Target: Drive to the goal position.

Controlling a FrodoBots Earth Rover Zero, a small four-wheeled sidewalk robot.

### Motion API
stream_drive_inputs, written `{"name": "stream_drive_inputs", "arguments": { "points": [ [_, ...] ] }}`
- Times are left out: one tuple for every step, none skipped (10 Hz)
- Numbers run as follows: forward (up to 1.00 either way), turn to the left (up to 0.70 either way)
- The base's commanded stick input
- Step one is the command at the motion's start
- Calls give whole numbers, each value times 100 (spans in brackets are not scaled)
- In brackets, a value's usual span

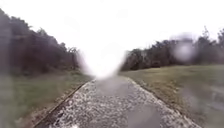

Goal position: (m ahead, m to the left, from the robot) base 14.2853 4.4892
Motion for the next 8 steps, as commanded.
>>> {"name": "stream_drive_inputs", "arguments": {
  "points": [
    [70, 0],
    [70, 0],
    [70, 0],
    [70, 0],
    [70, 0],
    [70, 0],
    [70, 0],
    [70, 0]
  ]
}}
